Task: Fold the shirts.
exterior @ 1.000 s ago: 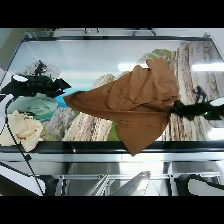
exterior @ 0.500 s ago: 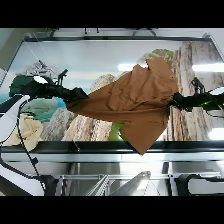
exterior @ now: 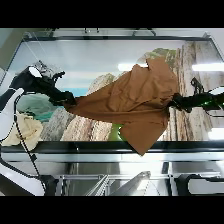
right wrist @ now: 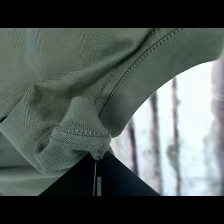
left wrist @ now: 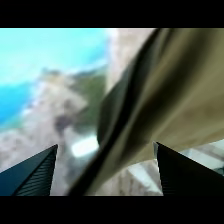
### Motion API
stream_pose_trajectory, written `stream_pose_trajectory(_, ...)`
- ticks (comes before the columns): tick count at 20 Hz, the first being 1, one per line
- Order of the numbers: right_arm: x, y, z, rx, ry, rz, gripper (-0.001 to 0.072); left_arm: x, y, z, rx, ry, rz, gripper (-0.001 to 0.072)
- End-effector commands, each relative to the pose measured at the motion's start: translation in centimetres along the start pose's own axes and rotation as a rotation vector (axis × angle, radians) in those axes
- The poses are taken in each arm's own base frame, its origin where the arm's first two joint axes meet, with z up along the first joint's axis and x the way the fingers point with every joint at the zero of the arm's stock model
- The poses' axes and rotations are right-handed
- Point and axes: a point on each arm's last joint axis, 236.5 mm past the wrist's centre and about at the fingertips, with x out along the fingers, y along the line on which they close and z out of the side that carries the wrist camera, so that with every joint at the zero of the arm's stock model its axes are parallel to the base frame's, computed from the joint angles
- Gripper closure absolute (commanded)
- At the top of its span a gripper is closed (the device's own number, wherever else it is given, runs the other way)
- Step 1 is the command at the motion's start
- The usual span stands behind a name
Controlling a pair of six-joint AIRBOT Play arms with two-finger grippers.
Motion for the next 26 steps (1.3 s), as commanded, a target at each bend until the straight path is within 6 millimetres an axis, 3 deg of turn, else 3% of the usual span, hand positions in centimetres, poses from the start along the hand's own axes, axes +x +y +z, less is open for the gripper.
stream_pose_trajectory(1, 0.0, 0.2, -0.5, 0.000, 0.022, 0.009, 0.0689, -0.9, 1.4, 0.0, 0.005, 0.000, 0.047, 0.0146)
stream_pose_trajectory(2, 0.0, 0.2, -0.6, -0.001, 0.025, 0.009, 0.0688, -0.8, 1.2, 0.1, 0.040, -0.002, 0.048, 0.0301)
stream_pose_trajectory(3, 0.0, 0.2, -0.6, -0.001, 0.024, 0.009, 0.0679, -0.6, 0.8, 0.2, 0.070, 0.000, 0.050, 0.0353)
stream_pose_trajectory(4, 0.0, 0.2, -0.6, -0.002, 0.025, 0.007, 0.0615, -0.5, 0.7, 0.4, 0.093, -0.002, 0.054, 0.0471)
stream_pose_trajectory(5, -0.1, -0.1, -0.6, -0.005, 0.027, -0.001, 0.0410, -0.4, 0.5, 0.5, 0.116, -0.002, 0.058, 0.0677)
stream_pose_trajectory(6, -0.5, -0.5, -0.9, 0.000, 0.040, -0.006, 0.0316, -0.4, 0.7, 0.6, 0.121, -0.007, 0.065, 0.0689)
stream_pose_trajectory(8, -1.8, -1.8, -2.2, 0.040, 0.095, -0.010, 0.0319, -0.4, 0.6, 0.6, 0.120, -0.008, 0.064, 0.0689)
stream_pose_trajectory(11, -3.2, -3.6, -7.1, 0.159, 0.237, -0.013, 0.0325, -0.6, 1.1, 0.2, 0.106, 0.000, 0.058, 0.0689)
stream_pose_trajectory(13, -2.4, -4.3, -10.4, 0.197, 0.277, -0.027, 0.0325, -0.8, 1.5, 0.2, 0.096, -0.006, 0.058, 0.0689)
stream_pose_trajectory(15, -0.8, -4.1, -12.2, 0.244, 0.272, -0.012, 0.0324, -0.8, 1.6, 0.3, 0.095, -0.008, 0.059, 0.0689)
stream_pose_trajectory(17, 1.1, -2.8, -12.5, 0.268, 0.229, 0.032, 0.0324, -0.9, 1.7, 0.3, 0.093, -0.012, 0.060, 0.0689)
stream_pose_trajectory(20, 3.2, -0.7, -11.3, 0.262, 0.153, 0.064, 0.0330, -0.9, 1.6, 0.8, 0.091, -0.030, 0.058, 0.0689)
stream_pose_trajectory(21, 3.7, -0.3, -11.1, 0.261, 0.146, 0.067, 0.0401, -0.9, 1.6, 0.8, 0.091, -0.031, 0.058, 0.0690)
stream_pose_trajectory(22, 4.0, 0.1, -11.0, 0.241, 0.138, 0.076, 0.0593, -0.9, 1.6, 0.7, 0.091, -0.030, 0.058, 0.0689)
stream_pose_trajectory(23, 4.0, 0.8, -10.7, 0.217, 0.129, 0.102, 0.0688, -0.9, 1.5, 0.7, 0.086, -0.026, 0.056, 0.0689)
stream_pose_trajectory(25, 2.5, 2.8, -10.3, 0.146, 0.137, 0.172, 0.0690, -1.9, 1.2, 0.2, 0.053, -0.028, 0.032, 0.0684)
stream_pose_trajectory(26, 0.7, 4.2, -9.8, 0.109, 0.128, 0.212, 0.0690, -3.3, 0.2, 0.2, 0.041, -0.057, -0.015, 0.0684)
